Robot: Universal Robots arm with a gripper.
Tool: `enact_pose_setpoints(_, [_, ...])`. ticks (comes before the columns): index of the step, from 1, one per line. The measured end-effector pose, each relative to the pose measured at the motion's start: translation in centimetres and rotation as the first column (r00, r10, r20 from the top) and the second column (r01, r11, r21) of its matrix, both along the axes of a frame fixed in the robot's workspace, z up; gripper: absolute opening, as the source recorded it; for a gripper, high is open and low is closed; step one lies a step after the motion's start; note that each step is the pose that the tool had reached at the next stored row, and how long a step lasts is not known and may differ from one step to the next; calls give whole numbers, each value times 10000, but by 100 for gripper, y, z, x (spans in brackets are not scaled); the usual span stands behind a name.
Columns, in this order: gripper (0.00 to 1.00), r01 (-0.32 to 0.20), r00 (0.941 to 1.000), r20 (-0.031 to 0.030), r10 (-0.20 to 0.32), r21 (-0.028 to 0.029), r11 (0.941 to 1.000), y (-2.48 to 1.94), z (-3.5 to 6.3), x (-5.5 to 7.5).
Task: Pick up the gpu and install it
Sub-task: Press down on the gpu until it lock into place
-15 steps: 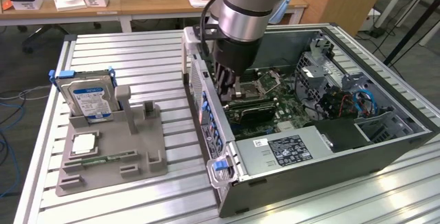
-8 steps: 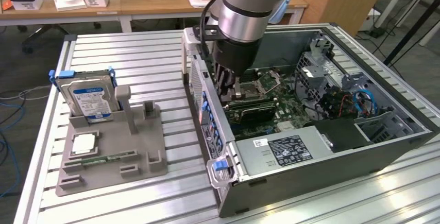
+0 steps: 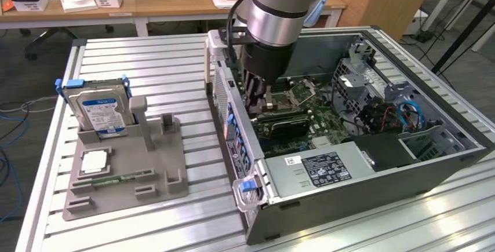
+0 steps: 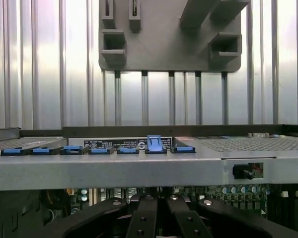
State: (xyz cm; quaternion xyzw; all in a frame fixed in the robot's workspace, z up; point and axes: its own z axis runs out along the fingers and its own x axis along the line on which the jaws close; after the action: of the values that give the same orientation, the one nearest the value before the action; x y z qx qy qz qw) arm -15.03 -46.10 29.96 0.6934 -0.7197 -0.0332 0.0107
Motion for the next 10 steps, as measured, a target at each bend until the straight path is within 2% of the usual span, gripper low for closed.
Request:
enact_pose_setpoints(5, [11, 1, 9999, 103, -1, 9, 10000, 0, 1, 30])
enact_pose_setpoints(8, [11, 1, 9999, 145, -2, 17, 10000, 1, 0, 58])
enact_pose_setpoints(10, [11, 1, 9999, 151, -1, 19, 10000, 1, 0, 84])
